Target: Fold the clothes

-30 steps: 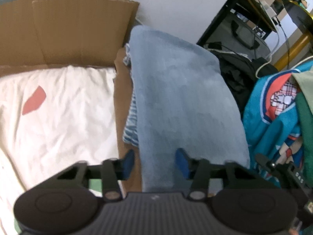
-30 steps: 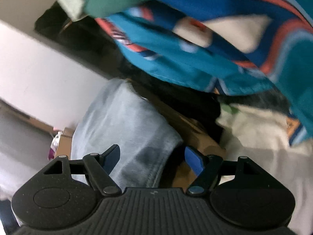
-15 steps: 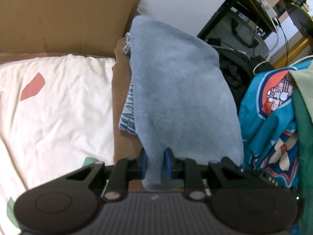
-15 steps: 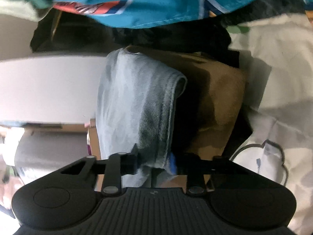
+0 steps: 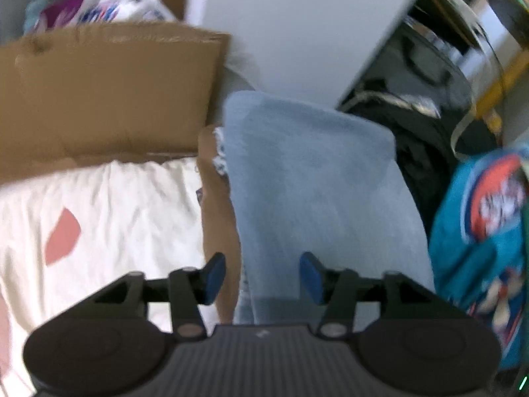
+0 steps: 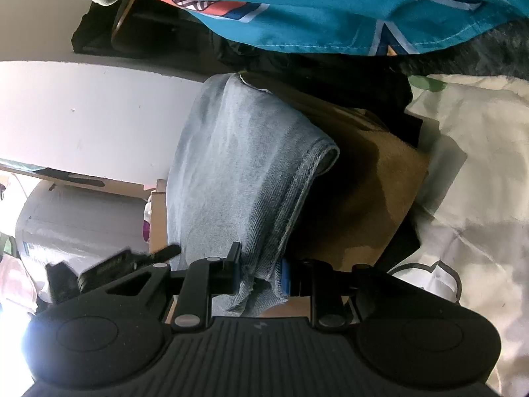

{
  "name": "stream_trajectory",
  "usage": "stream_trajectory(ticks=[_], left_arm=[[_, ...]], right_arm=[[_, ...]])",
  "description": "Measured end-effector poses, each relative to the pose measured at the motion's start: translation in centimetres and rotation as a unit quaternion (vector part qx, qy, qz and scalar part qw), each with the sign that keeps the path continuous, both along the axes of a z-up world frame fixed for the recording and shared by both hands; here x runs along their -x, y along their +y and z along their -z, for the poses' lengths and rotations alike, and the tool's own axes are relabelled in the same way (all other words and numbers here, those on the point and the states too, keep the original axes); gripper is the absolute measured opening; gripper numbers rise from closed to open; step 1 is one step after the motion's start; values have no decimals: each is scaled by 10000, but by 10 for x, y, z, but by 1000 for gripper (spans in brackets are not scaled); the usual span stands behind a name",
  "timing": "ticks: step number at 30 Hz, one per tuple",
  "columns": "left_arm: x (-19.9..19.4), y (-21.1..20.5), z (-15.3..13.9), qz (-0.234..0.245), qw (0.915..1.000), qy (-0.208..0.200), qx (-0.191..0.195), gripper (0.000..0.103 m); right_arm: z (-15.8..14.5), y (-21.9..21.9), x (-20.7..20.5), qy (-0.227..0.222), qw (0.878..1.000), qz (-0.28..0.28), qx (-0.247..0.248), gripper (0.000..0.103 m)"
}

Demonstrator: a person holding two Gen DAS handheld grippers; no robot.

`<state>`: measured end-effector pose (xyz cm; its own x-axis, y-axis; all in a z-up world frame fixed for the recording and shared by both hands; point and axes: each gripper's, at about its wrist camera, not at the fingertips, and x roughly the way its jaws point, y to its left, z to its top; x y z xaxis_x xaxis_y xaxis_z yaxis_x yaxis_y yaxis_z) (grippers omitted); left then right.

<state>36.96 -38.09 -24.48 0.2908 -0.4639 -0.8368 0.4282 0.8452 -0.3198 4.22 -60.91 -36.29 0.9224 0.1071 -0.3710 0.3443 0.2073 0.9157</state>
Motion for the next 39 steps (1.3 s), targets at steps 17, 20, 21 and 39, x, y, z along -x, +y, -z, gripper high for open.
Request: stream_trajectory(ticks=[17, 20, 21, 39], left_arm=[[10, 4, 24, -366, 9991, 147, 166, 28], [8, 2, 27, -349, 9992, 150, 137, 28], [7, 1, 27, -350, 9992, 160, 127, 29], [51, 9, -16, -350, 9985, 256, -347, 36]], right_arm=[[-6, -7, -1, 122, 9997, 15, 195, 22], [-5, -7, -2, 144, 9997, 24, 210, 22], [-3, -6, -2, 162, 9996, 13, 217, 22], [-42, 15, 11, 1002, 9926, 126, 672, 46]])
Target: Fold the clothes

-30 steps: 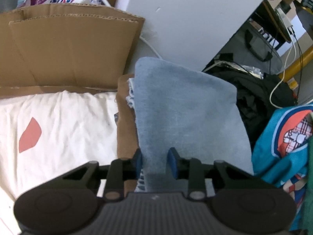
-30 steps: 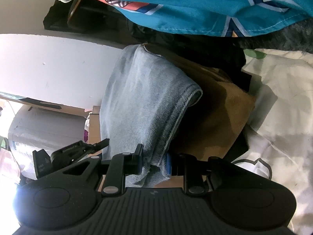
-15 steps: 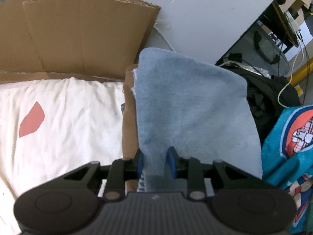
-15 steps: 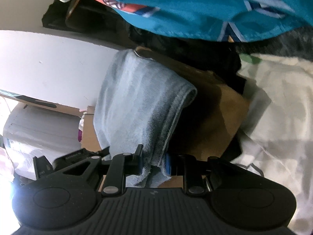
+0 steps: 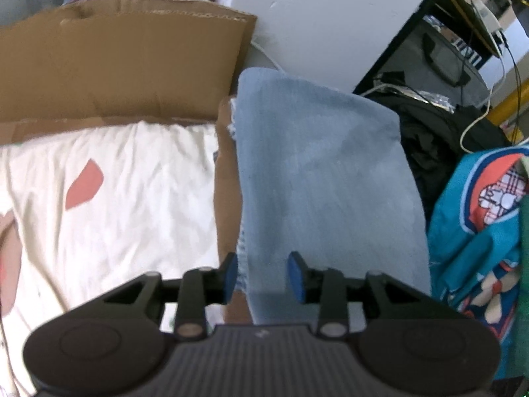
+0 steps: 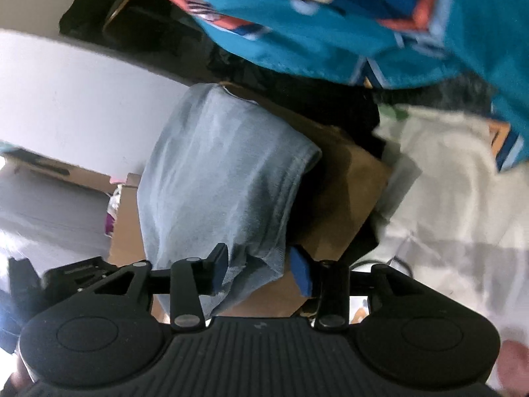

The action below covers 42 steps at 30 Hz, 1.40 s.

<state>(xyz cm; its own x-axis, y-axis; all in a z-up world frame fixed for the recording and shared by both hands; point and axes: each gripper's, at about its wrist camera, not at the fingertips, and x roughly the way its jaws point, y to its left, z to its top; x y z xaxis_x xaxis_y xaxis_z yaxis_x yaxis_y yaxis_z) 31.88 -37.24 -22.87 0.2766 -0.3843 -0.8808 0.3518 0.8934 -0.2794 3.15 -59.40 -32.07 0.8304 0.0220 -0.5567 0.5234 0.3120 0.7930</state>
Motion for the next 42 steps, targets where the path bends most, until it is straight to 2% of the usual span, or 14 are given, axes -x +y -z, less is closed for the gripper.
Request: stream_trajectory(ticks=[3, 5, 9, 10, 12, 15, 17, 22, 29, 37, 42], left_arm=[[10, 3, -12, -188, 9998, 28, 45, 41], [16, 5, -22, -288, 9995, -4, 104, 52], [30, 10, -35, -397, 9992, -20, 43, 56], [34, 12, -40, -395, 9992, -19, 56, 61], [41, 17, -49, -382, 9993, -19, 58, 65], [49, 21, -64, -336, 9994, -70, -58, 72], [56, 25, -77, -312, 9993, -175, -108, 85], [73, 35, -107, -274, 9989, -361, -155, 91], [96, 50, -151, -344, 9975, -571, -236, 97], [135, 58, -201, -129, 9946, -849, -586, 98], [161, 67, -235, -135, 9905, -1113, -791, 99]], right_arm=[[-17, 1, -4, 173, 9998, -113, 72, 48], [-28, 2, -8, 310, 9992, -170, 164, 57], [-51, 2, -16, 667, 9970, -201, 346, 75], [-56, 2, -17, 751, 9962, -224, 381, 84], [-65, 3, -21, 909, 9944, -301, 444, 90], [-80, 6, -26, 1138, 9910, -444, 542, 91], [-91, 8, -28, 1223, 9894, -496, 608, 93], [-126, 10, -29, 1429, 9848, -612, 774, 101], [-179, 16, -27, 1677, 9771, -856, 989, 103], [-241, 30, -27, 1851, 9680, -1275, 1114, 103], [-280, 45, -21, 1745, 9625, -1569, 1364, 103]])
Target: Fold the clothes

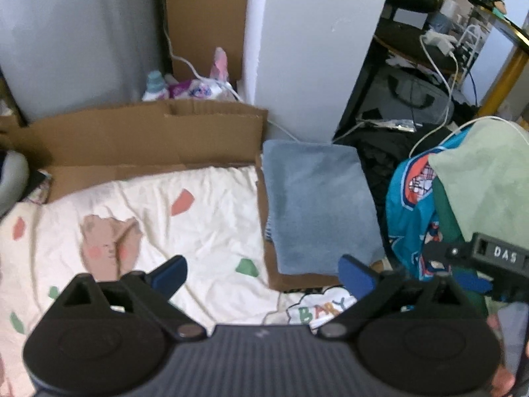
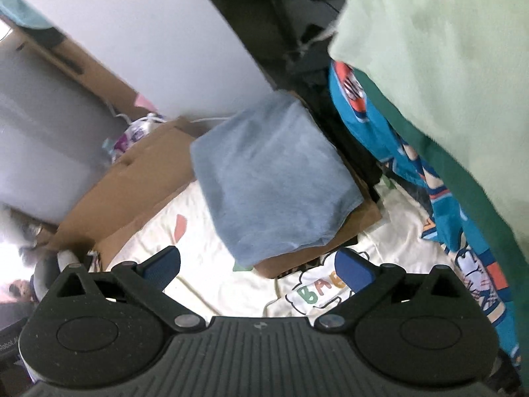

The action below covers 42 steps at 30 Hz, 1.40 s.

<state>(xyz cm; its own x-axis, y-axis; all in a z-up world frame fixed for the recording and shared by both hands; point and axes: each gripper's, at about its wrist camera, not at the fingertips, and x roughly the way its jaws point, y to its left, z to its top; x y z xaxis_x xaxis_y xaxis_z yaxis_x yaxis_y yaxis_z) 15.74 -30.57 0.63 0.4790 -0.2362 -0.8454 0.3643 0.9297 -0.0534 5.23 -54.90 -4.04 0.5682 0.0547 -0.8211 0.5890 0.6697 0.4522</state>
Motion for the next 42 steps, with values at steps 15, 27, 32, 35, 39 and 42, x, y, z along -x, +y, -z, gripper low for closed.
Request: stream_trajectory(ticks=[15, 27, 32, 35, 39, 42], left_arm=[[65, 71, -80, -732, 9965, -399, 82, 102], [98, 149, -131, -1367, 9884, -653, 84, 102], [114, 184, -142, -1692, 9829, -731, -46, 103], [124, 206, -145, -1899, 9792, -712, -72, 102], [140, 235, -144, -2160, 9739, -688, -103, 103], [148, 255, -137, -2337, 9705, -588, -55, 103]], right_arm=[[-95, 55, 27, -434, 9958, -799, 112, 103], [-128, 107, 34, -468, 9853, -1609, 347, 103], [-129, 121, 41, -437, 9811, -1834, 429, 103], [-129, 128, 43, -450, 9779, -1981, 502, 103], [-125, 143, 41, -445, 9686, -2391, 511, 103], [-120, 155, 43, -428, 9608, -2678, 568, 103]])
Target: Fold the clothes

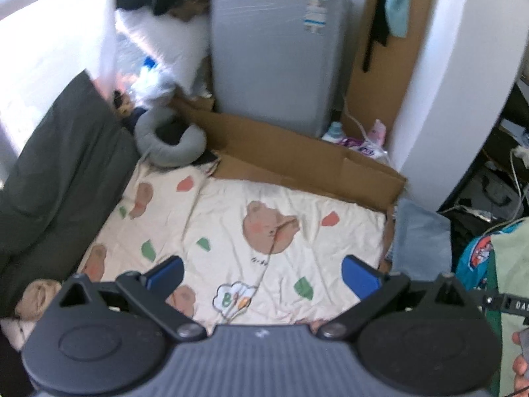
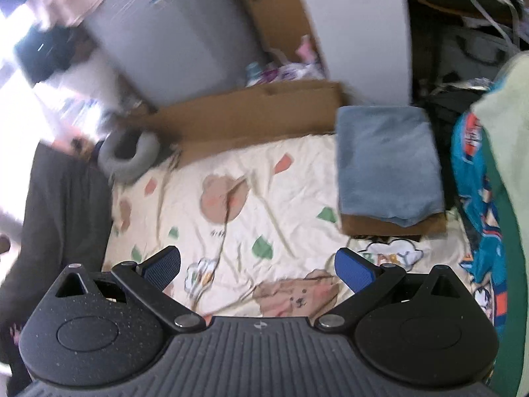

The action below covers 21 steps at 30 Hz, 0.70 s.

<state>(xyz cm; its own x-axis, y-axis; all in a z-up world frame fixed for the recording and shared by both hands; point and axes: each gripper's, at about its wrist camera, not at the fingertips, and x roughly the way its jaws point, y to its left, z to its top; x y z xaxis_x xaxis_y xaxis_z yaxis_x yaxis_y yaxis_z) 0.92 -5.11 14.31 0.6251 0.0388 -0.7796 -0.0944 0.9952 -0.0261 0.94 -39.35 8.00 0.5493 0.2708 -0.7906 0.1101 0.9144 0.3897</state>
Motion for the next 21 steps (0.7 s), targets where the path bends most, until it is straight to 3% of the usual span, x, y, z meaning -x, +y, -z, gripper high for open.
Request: stream_trajectory(ticks=[5, 10, 21], left_arm=[[4, 20, 19, -243, 9997, 44, 73, 103], [5, 21, 37, -256, 9996, -35, 117, 102], [0, 7, 77, -392, 9989, -210, 119, 103]], right_arm=[[8, 8, 3, 86, 9998, -26, 155, 103], [16, 8, 14, 132, 9998, 91, -107, 103], [25, 15, 26, -128, 9989, -40, 446, 103]])
